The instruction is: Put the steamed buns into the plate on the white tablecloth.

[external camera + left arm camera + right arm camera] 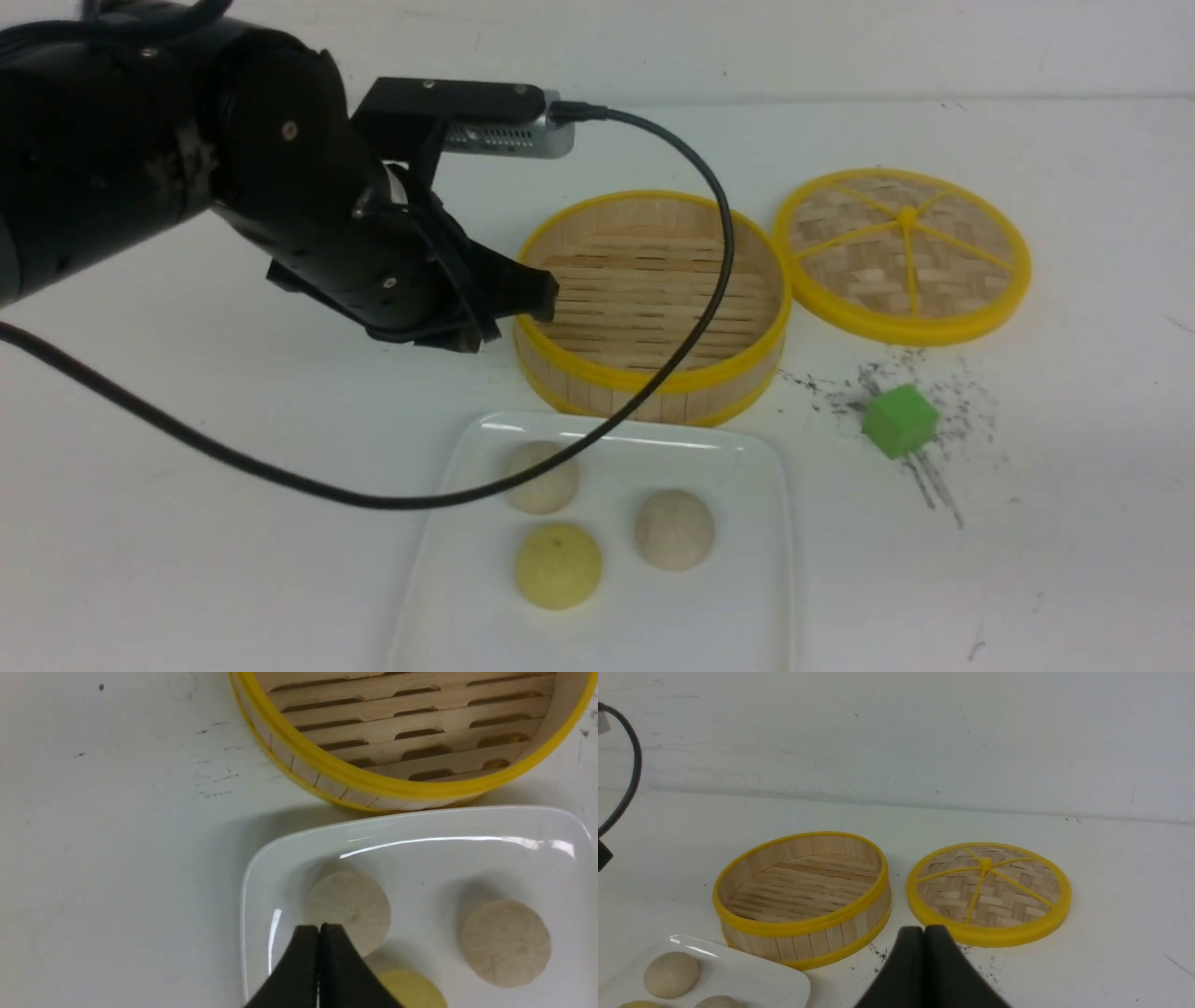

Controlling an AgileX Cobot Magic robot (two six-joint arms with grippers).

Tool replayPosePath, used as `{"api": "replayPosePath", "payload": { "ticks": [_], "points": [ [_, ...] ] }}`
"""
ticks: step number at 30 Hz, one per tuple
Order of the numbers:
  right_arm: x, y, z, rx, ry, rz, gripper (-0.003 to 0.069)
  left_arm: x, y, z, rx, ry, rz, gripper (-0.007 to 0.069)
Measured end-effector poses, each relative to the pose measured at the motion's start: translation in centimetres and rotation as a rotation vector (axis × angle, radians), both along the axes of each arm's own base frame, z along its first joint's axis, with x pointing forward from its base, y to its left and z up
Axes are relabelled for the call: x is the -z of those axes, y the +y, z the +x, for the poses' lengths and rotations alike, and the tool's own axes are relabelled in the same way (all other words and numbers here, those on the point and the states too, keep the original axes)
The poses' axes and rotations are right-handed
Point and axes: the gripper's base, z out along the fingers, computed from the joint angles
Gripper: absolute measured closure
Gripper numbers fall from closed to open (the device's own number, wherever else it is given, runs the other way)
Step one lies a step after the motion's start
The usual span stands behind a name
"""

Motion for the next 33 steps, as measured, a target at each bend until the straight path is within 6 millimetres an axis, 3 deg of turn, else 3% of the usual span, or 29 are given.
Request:
{"api": "replayPosePath", "payload": {
  "ticks": [13, 18, 25, 30, 33],
  "points": [
    [0.3, 0.0, 0.0, 0.0, 0.004, -0.001, 0.0654, 0.0, 0.1, 0.0, 0.001, 0.001, 0.007, 0.0605],
    [2.3, -0.3, 0.1, 0.071, 0.035, -0.009, 0.0649, 0.0, 0.1, 0.0, 0.001, 0.003, 0.009, 0.0602],
    [7.0, -1.4, 0.3, 0.294, 0.108, -0.023, 0.0641, -0.2, 0.2, -0.4, -0.001, 0.012, 0.009, 0.0598],
    [9.7, -1.6, 0.7, 0.325, 0.184, -0.048, 0.0635, -1.9, 0.8, -1.3, 0.0, -0.033, -0.005, 0.0596],
    [11.2, -1.7, 0.8, 0.327, 0.227, -0.064, 0.0631, -4.0, 2.0, -2.6, 0.003, -0.101, 0.015, 0.0594]
  ]
}}
